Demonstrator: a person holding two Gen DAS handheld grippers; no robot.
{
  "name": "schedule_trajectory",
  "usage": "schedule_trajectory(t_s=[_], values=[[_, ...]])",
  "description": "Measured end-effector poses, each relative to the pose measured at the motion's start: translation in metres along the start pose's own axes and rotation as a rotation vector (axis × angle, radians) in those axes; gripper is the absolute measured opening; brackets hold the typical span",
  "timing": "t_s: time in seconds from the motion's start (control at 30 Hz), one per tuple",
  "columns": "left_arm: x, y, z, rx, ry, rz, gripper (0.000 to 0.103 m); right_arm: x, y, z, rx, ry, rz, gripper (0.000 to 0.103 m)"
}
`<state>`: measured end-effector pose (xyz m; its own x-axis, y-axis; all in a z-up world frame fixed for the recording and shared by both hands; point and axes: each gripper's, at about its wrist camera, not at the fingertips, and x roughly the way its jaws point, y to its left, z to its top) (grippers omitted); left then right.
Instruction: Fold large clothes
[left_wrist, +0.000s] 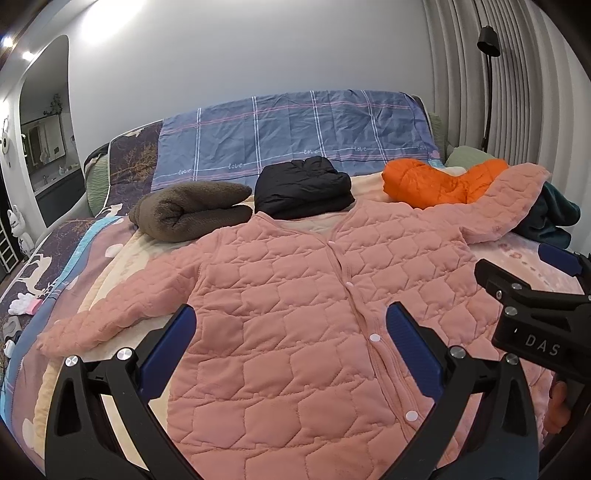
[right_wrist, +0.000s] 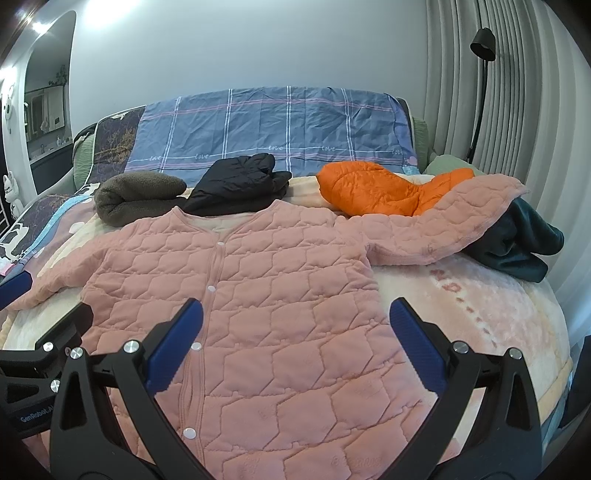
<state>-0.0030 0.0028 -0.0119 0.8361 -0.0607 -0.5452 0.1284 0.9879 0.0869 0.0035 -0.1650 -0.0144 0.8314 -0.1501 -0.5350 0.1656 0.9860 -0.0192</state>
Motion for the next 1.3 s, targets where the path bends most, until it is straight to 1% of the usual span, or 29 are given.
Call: schedule_trajectory(t_s=[0.27,0.57,0.7,0.87,0.97,1.07,1.13,1.17,1.27,1.3], values=[[-0.001,-0.007,-0.002,0.027,0.003,-0.034,0.102,0.002,-0.001,-0.001,-0.003,0.003,0.003,0.101],[0.002,-0.007,-0.003,0.008,0.013,-0.074,0.102,0.003,0.000,-0.003,0.002,0.009,-0.001,0.101],[0.004,-0.006,-0.004,-0.002,0.018,-0.074,0.102,0.004,0.001,-0.003,-0.004,0.013,0.000,0.101],[0.008,0.001,-0.003,-0.068,0.035,-0.132,0.102,0.007,0.001,-0.003,0.000,0.022,0.000,0.101],[0.008,0.005,-0.003,-0.099,0.030,-0.134,0.102,0.009,0.002,-0.004,0.000,0.027,-0.002,0.101],[0.006,0.007,-0.004,-0.107,0.018,-0.121,0.102,0.010,0.003,-0.005,-0.003,0.032,-0.002,0.101],[0.008,0.011,-0.006,-0.117,0.021,-0.139,0.102,0.012,0.005,-0.005,-0.005,0.037,-0.001,0.101],[0.009,0.015,-0.007,-0.136,0.026,-0.155,0.102,0.013,0.005,-0.005,-0.007,0.040,0.000,0.101],[0.018,0.043,-0.014,-0.255,0.060,-0.222,0.101,0.016,0.007,-0.007,-0.014,0.050,0.000,0.101],[0.023,0.057,-0.018,-0.303,0.076,-0.232,0.098,0.017,0.007,-0.007,-0.016,0.053,-0.004,0.101]])
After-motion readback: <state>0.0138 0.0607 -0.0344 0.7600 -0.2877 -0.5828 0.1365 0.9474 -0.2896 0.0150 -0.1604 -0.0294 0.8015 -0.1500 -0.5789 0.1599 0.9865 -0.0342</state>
